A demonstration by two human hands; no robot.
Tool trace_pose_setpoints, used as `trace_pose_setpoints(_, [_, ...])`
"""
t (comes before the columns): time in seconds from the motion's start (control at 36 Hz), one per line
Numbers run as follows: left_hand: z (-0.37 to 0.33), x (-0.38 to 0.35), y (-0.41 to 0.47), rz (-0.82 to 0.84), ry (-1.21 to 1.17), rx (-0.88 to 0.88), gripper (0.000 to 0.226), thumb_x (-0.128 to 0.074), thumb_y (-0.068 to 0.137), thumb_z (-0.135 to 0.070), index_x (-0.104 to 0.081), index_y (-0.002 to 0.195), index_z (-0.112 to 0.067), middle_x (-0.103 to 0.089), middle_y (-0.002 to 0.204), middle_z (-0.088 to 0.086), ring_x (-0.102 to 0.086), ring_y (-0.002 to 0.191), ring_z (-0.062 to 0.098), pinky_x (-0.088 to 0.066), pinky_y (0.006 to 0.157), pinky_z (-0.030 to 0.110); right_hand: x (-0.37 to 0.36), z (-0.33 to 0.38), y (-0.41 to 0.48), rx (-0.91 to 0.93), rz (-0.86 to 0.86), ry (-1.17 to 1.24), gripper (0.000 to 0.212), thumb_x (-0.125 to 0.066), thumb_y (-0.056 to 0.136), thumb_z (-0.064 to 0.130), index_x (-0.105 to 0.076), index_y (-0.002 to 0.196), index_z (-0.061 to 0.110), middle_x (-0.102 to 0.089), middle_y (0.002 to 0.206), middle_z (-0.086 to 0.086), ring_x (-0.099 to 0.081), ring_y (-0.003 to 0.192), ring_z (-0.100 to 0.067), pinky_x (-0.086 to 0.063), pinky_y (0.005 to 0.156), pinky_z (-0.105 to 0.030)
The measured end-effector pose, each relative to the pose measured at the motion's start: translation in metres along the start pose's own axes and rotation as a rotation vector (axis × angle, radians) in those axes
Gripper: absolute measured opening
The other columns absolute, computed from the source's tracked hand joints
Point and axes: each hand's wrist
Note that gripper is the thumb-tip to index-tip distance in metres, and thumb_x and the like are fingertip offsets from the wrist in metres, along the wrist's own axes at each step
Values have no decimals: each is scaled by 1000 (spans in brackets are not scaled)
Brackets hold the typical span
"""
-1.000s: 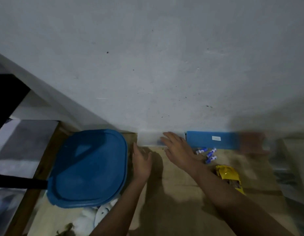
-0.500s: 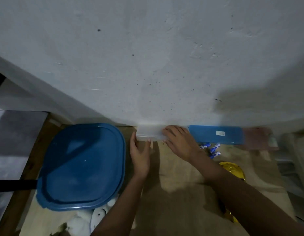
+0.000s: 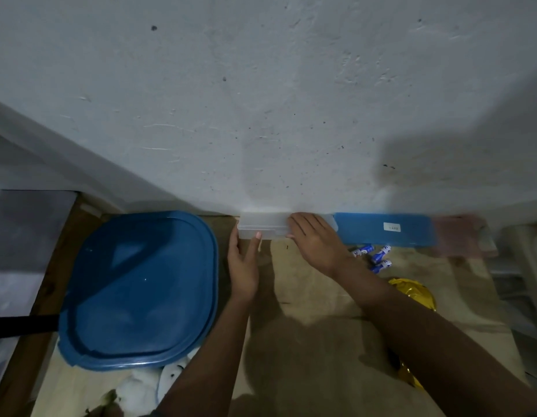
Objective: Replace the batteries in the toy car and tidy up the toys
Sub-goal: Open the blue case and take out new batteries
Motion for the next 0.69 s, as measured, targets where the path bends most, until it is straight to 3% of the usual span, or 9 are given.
trace_pose_setpoints(0.08, [-1, -1, -1, -12, 2, 3, 50, -58, 91, -15, -42, 139, -12, -53, 129, -2, -51, 105, -8, -43, 77, 0, 2, 0, 1, 5, 15, -25, 41, -38, 85, 24, -69, 97, 0, -71, 92, -14, -69, 84, -25, -56, 78, -34])
trace_pose_setpoints(0.19, [1, 0, -2, -7, 12, 31, 52, -58, 92, -18, -40, 141, -17, -51, 137, 0, -47, 123, 9, -43, 84, 6, 1, -2, 3, -14, 16, -12, 33, -44, 86, 20, -68, 98, 0, -71, 92, -14, -69, 83, -25, -55, 78, -33])
trace_pose_setpoints(0.33, [3, 8, -8, 69, 81, 9, 56, -54, 93, -17, -32, 145, -22, -40, 144, -1, -41, 126, 9, -37, 90, 12, 7, -14, 24, -30, 2, 114, 30, -37, 90, 14, -64, 93, 2, -67, 79, -11, -65, 68, -23, -53, 67, -29])
trace_pose_setpoints(0.44, [0, 8, -6, 65, 122, 19, 59, -57, 91, -21, -33, 144, -24, -37, 148, 0, -34, 135, 16, -32, 108, 34, 11, -16, 23, 0, 9, 89, 32, -38, 92, 21, -65, 94, 3, -68, 80, -9, -65, 68, -21, -52, 63, -28])
trace_pose_setpoints(0.53, [-2, 7, -7, 63, 122, 42, 61, -59, 89, -26, -33, 144, -26, -35, 149, 2, -32, 137, 21, -30, 112, 46, 13, -14, 22, -17, 23, 62, 32, -40, 91, 24, -66, 96, 6, -71, 83, -7, -66, 70, -21, -53, 65, -28])
trace_pose_setpoints(0.69, [-7, -3, -10, -29, 81, 79, 59, -61, 87, -38, -38, 140, -30, -43, 142, -2, -40, 129, 17, -37, 104, 37, 25, -14, 22, -29, 9, -94, 22, -46, 91, 28, -65, 95, 18, -67, 91, 0, -60, 81, -19, -42, 65, -30])
Point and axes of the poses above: each hand's wrist, its own y-axis towards the middle knuckle, its own x-axis out of the back of the hand, z = x × y
